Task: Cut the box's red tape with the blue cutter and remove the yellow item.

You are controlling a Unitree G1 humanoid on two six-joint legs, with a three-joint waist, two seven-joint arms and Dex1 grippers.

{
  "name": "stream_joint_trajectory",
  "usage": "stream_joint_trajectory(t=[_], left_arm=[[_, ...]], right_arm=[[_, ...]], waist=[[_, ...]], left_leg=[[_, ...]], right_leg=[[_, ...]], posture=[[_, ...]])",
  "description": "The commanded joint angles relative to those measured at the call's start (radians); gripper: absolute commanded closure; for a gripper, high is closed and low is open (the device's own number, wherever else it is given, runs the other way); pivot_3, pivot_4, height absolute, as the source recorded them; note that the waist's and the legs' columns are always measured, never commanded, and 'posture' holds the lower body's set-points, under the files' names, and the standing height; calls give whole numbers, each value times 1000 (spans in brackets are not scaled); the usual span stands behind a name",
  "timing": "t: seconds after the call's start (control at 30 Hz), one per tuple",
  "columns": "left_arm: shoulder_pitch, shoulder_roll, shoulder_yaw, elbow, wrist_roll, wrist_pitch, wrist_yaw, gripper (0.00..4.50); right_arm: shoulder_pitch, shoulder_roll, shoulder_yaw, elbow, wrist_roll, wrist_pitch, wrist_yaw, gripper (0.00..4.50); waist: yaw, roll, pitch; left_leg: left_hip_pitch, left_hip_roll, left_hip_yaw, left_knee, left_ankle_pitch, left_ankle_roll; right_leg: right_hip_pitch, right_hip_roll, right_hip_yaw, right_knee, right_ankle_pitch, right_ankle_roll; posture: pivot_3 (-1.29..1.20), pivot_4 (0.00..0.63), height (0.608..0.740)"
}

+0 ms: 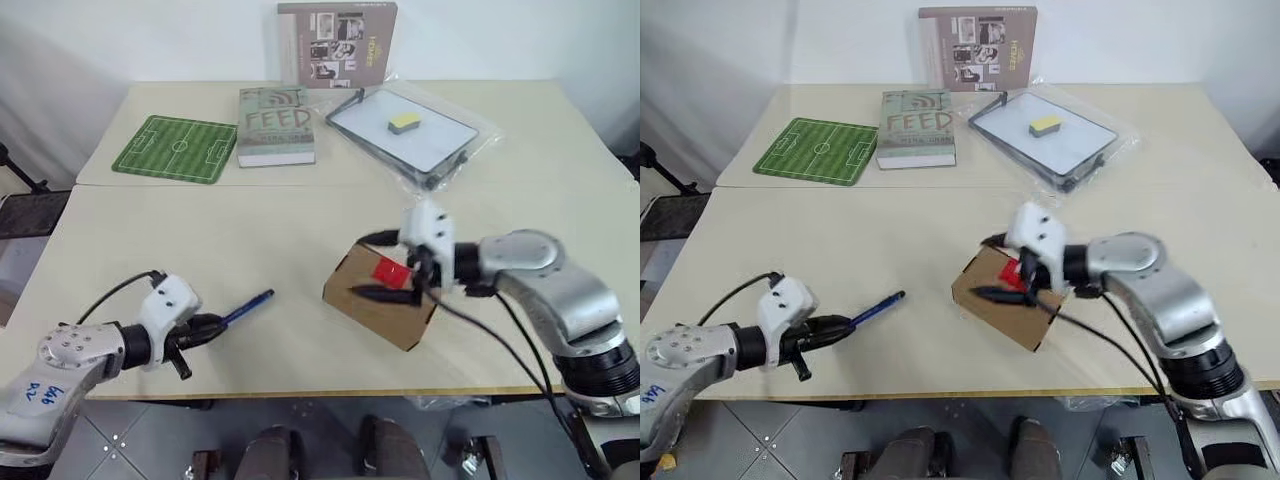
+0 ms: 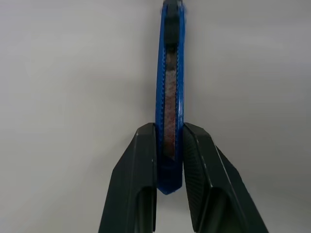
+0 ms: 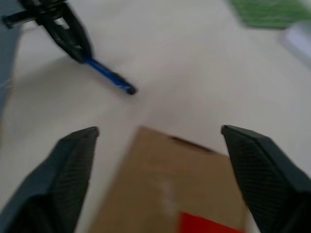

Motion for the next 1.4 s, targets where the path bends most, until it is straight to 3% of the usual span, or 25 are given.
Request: stream_joint_trajectory(t=[0.03, 0.27, 0.3, 0.6, 0.83, 1.4], left_arm=[[23, -16, -43, -60, 7, -19, 12, 4061], [74, -10, -99, -97, 62, -46, 44, 4061], [85, -8, -105, -103, 81, -59, 52, 4061], [180, 4, -139, -140, 211, -157, 100, 4061], [246, -5, -144, -137, 259, -214, 104, 4061], [250, -21, -135, -108, 262, -226, 107, 4061]], right_arm=[[-77, 54, 81, -55, -45, 36, -41, 1883], [-128, 161, 259, -52, -142, 23, -71, 4378], [-126, 168, 279, -43, -160, 13, -73, 4453], [-117, 181, 412, 45, -301, -115, -32, 4453], [-115, 196, 440, 152, -373, -201, 7, 4453], [-83, 131, 382, 217, -456, -282, 97, 4453]], waist=[[-3, 0, 0], [-5, 0, 0], [-5, 0, 0], [-8, 0, 0], [-8, 0, 0], [-8, 1, -1]], left_leg=[[0, 0, 0, 0, 0, 0], [0, -1, -1, 0, 0, 0], [0, -1, 0, 0, -1, 1], [1, 0, 0, 0, -1, 0], [1, 0, 1, 0, -1, 0], [2, 1, 1, 0, -1, 0]], right_leg=[[0, 0, 0, 0, 0, 0], [0, 0, 0, 1, 0, 0], [0, 0, 0, 1, 0, 0], [0, 1, 0, 1, 0, 0], [-1, 1, 0, 1, 0, -1], [0, 1, 0, 2, 0, -1]], posture=[[0, 150, 740], [0, 150, 740], [0, 150, 740], [0, 150, 740], [0, 150, 740], [0, 150, 740]])
